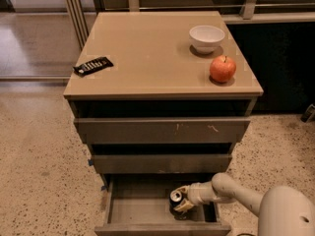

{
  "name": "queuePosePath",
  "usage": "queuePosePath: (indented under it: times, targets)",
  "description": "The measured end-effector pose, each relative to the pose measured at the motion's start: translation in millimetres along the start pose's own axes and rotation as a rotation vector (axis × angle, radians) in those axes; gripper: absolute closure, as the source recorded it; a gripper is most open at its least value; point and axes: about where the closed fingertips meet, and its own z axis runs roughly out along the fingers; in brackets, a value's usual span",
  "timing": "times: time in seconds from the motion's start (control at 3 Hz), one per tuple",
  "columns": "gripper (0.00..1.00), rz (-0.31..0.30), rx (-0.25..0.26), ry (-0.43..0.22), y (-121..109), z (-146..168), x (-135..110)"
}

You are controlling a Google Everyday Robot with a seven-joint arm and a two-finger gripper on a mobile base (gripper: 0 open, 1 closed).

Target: Place pepsi can into bottom drawer

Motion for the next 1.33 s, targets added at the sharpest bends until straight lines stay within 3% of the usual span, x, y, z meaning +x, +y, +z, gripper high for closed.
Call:
queuePosePath:
  times: [1.0, 1.33]
  targets:
    - [1.00, -0.016, 0.006, -0.018, 3.1, 18.8, 33.0]
    - [0.84, -0.016, 0.006, -0.018, 3.1, 18.7, 32.8]
